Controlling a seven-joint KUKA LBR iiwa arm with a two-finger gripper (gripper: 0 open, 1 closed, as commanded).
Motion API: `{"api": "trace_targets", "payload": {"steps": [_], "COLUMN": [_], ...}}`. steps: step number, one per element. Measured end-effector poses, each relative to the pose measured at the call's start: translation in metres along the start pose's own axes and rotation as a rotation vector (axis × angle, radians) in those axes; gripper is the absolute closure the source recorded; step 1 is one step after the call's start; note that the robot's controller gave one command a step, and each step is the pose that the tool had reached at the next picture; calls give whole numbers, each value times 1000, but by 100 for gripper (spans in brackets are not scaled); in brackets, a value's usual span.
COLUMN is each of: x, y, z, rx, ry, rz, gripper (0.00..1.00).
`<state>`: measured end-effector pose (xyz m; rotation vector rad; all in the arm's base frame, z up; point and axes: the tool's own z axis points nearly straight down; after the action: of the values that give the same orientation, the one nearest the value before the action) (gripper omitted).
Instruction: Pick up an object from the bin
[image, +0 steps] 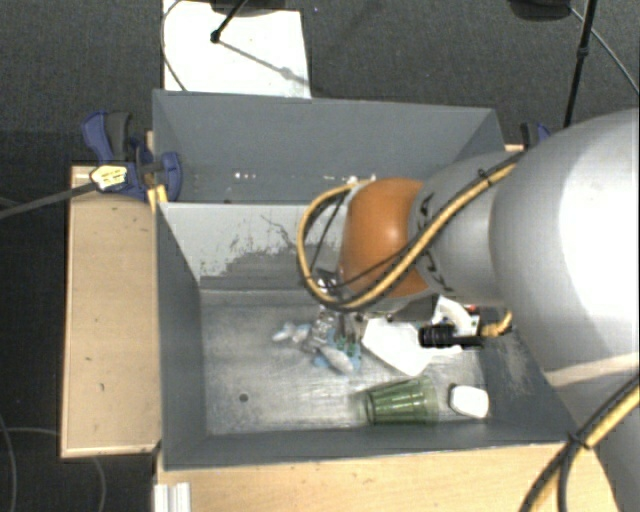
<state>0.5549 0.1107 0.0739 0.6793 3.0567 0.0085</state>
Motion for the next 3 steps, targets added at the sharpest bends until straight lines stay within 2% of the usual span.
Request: {"api": "trace_targets", "payload": {"steps": [3], "x": [1], "y": [-1], "z": [-7], "rx": [6], "ry": [8], "rz": [1], "gripper": [100]}}
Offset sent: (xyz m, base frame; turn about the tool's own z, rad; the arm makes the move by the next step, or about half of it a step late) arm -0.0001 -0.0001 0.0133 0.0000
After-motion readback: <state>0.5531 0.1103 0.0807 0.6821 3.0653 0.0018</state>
